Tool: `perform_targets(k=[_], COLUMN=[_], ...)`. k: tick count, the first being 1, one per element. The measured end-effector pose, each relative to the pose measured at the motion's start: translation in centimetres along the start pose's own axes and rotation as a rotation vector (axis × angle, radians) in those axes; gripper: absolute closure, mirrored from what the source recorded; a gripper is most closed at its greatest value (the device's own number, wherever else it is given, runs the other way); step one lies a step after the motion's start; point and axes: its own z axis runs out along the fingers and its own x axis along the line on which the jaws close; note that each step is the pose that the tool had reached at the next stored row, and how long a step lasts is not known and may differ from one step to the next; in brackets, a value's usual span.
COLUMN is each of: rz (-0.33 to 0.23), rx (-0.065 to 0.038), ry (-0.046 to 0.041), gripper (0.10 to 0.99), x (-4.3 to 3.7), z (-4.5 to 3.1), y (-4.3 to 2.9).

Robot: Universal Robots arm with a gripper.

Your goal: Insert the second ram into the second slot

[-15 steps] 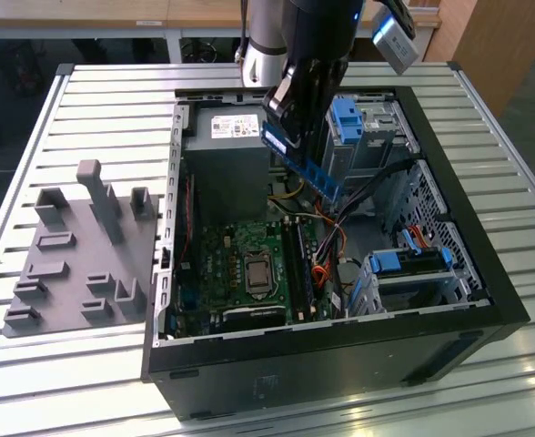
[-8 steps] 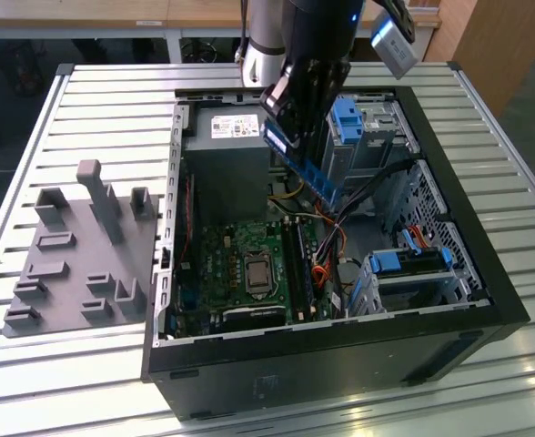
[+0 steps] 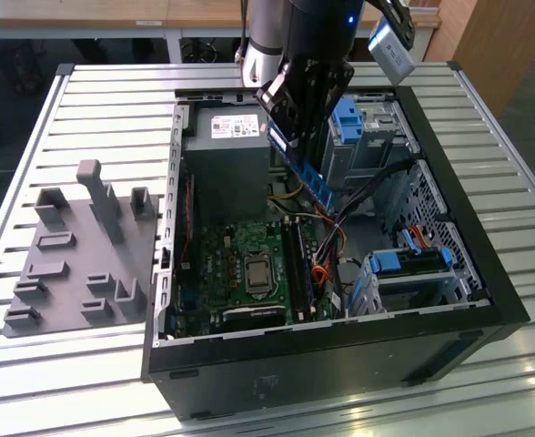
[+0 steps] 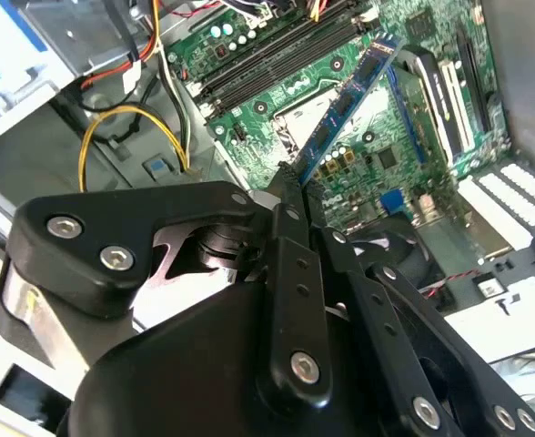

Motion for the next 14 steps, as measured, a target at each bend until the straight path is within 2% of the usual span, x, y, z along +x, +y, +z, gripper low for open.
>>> perform_targets(k=[14], rz=[0.238], rx=[-0.006], ry=[-0.002], gripper=[0.949], x=[0.0], z=[0.1], y=[0.0])
